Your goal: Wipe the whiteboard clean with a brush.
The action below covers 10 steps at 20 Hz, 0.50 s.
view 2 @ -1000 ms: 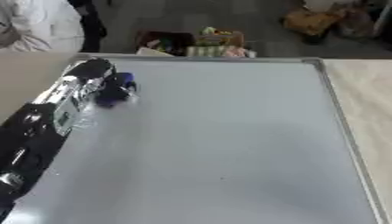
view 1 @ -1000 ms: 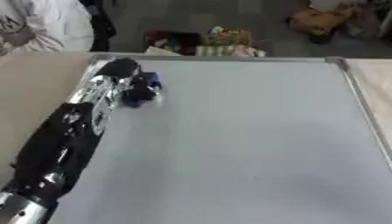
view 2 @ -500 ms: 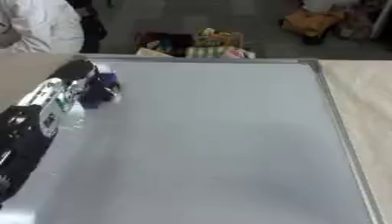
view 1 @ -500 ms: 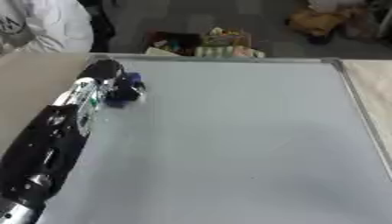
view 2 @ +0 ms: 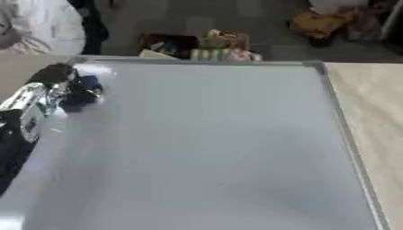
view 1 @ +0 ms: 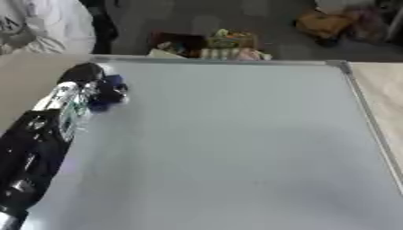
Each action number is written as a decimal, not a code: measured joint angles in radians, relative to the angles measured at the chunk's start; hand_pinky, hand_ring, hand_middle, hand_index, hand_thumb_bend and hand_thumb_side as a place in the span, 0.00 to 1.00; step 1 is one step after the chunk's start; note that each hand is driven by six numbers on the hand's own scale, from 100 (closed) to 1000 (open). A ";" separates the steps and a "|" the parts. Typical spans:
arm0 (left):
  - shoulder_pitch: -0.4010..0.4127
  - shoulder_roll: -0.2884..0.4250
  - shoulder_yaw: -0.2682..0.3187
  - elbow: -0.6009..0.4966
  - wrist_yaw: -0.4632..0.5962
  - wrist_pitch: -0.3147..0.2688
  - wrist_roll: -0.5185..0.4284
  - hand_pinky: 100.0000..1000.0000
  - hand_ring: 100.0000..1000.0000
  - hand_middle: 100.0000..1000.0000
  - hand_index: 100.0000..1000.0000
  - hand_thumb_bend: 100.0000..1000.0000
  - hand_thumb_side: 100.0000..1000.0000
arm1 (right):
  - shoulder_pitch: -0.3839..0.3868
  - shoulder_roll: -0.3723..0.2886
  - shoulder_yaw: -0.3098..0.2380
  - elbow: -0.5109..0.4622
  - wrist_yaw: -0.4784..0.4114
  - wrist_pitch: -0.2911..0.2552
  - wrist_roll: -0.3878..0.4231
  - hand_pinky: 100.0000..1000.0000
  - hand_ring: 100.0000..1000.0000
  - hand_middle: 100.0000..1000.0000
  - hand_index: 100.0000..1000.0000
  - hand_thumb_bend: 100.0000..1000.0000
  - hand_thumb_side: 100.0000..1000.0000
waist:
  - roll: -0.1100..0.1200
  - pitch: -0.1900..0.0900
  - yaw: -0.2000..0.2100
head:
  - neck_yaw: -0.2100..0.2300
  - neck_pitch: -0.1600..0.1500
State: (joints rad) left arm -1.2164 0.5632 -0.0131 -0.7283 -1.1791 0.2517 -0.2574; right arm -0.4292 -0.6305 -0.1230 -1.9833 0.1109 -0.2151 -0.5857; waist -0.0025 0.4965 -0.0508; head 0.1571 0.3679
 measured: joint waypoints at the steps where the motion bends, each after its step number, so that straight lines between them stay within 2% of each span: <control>1: 0.001 0.000 0.001 0.001 0.000 0.001 0.001 0.26 0.41 0.33 0.43 0.00 0.63 | 0.000 0.000 0.000 0.000 0.000 0.000 0.000 0.82 0.77 0.76 0.85 0.00 1.00 | 0.000 -0.001 0.000 | 0.000 0.000; 7: 0.001 0.000 0.003 0.005 0.008 -0.003 -0.002 0.26 0.40 0.33 0.43 0.00 0.63 | 0.004 0.000 0.000 0.000 0.000 0.001 -0.001 0.82 0.77 0.76 0.85 0.00 1.00 | -0.001 -0.003 0.000 | 0.000 0.000; 10: 0.001 0.001 0.002 0.005 0.018 -0.013 -0.008 0.25 0.40 0.32 0.39 0.01 0.63 | 0.004 0.000 0.000 0.000 0.000 0.002 -0.002 0.82 0.77 0.76 0.85 0.00 1.00 | -0.001 -0.004 0.000 | 0.000 0.000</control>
State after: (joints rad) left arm -1.2152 0.5638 -0.0107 -0.7231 -1.1611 0.2388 -0.2651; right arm -0.4256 -0.6305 -0.1230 -1.9833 0.1110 -0.2133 -0.5874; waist -0.0033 0.4926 -0.0507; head 0.1571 0.3679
